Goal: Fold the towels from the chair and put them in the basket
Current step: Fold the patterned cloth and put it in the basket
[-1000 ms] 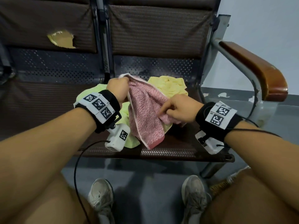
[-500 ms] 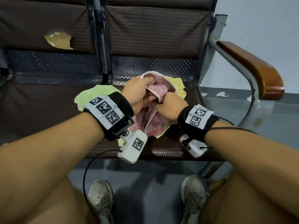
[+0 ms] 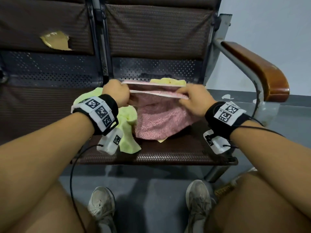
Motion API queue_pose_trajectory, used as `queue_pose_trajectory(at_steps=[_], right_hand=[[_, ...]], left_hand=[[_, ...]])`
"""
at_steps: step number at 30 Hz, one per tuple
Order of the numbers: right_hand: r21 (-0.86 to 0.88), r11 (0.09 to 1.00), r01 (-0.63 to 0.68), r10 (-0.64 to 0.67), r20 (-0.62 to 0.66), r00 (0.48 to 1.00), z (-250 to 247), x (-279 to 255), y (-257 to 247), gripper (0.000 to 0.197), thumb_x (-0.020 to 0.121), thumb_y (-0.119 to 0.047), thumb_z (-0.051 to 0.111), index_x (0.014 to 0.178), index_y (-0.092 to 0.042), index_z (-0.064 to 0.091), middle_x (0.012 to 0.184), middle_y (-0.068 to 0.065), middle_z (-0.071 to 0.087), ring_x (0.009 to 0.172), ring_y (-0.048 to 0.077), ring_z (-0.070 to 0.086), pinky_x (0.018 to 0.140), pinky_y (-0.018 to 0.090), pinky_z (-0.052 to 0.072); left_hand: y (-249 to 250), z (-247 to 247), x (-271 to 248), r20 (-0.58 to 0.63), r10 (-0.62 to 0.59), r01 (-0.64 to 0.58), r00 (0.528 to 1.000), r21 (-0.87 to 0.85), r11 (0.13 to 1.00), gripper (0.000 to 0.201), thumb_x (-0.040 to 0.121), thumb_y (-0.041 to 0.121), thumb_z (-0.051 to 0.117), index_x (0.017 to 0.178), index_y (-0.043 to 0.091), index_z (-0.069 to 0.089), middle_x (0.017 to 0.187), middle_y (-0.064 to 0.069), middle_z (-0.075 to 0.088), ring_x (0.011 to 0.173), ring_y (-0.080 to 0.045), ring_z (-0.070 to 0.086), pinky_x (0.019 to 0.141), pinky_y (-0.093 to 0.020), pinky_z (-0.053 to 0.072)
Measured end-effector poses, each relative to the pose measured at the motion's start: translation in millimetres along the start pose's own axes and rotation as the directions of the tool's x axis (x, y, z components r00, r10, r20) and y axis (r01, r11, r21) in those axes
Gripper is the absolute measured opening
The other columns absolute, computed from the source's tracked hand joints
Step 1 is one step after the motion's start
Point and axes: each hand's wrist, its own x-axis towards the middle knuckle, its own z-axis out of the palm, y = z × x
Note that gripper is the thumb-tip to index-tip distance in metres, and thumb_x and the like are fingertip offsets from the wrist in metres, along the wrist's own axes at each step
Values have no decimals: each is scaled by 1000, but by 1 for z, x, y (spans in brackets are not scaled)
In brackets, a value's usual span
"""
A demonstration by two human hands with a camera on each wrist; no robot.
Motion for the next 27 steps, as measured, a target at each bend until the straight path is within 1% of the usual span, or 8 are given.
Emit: queue_pose_trajectory(at_steps=[5, 8, 11, 13, 17, 20, 23, 27], right_hand=[[-136, 985, -107, 152, 386, 910, 21, -9, 2, 35, 95, -44, 61, 66, -25, 60, 61, -7, 58, 59, 10, 56, 61, 28, 45], [-172, 975, -138, 181, 271, 945, 20, -5, 5, 28, 95, -35, 60, 71, -24, 65, 67, -2, 61, 71, 21, 63, 64, 28, 43], [-83, 991, -103, 104, 13, 994, 10, -1, 9, 13, 90, -23, 63, 91, -21, 76, 83, 2, 70, 82, 24, 64, 68, 30, 43], [-49, 998, -29, 28, -15, 1000, 7, 0, 9, 16, 88, -24, 66, 98, -24, 78, 91, -1, 73, 84, 21, 64, 73, 32, 49], [-179, 980, -87, 133, 258, 957, 21, -5, 8, 15, 89, -39, 66, 95, -30, 76, 77, -10, 66, 80, 18, 66, 65, 28, 45], [-194, 971, -141, 208, 388, 898, 28, -6, 18, 43, 90, -59, 60, 72, -20, 68, 64, -3, 60, 62, 16, 59, 58, 29, 43], [-156, 967, -199, 239, 311, 920, 29, -4, 27, 28, 91, -44, 67, 80, -19, 76, 62, -4, 60, 56, 10, 54, 57, 26, 39], [15, 975, -223, 218, 151, 964, 22, -5, 36, 19, 90, -20, 67, 106, -21, 78, 90, -2, 72, 76, 15, 61, 72, 23, 40]], left_hand=[[-5, -4, 2, -55, 83, -91, 995, -178, 980, 55, 92, 1, 35, 140, 22, 52, 133, -19, 60, 94, -44, 68, 82, -54, 58], [-10, -4, 2, -46, 82, -90, 996, -219, 972, 32, 85, -3, 53, 90, 18, 76, 96, -19, 73, 80, -39, 72, 74, -50, 61], [-11, -7, -4, -54, 39, -48, 998, -170, 984, 20, 73, 12, 82, 66, 18, 64, 74, -13, 69, 69, -33, 73, 66, -46, 62], [-11, -8, -3, -89, 63, -76, 994, -161, 984, 20, 77, 24, 74, 71, 10, 61, 80, -23, 68, 74, -38, 72, 67, -50, 61], [-2, -10, -2, -103, 86, -109, 991, -242, 964, 33, 84, 28, 44, 91, 1, 61, 90, -25, 62, 84, -39, 65, 83, -64, 53], [0, -11, 0, -144, 15, -69, 990, -374, 925, 29, 94, 20, 37, 85, 9, 62, 84, -15, 60, 73, -28, 64, 66, -49, 61], [-7, -14, 6, -177, -46, -33, 983, -421, 906, 34, 97, 13, 34, 78, 11, 62, 81, -12, 60, 67, -29, 62, 57, -33, 58], [-17, -23, 11, -181, -63, -12, 981, -386, 923, 36, 91, 1, 34, 105, 11, 65, 110, -16, 65, 92, -35, 66, 78, -48, 61]])
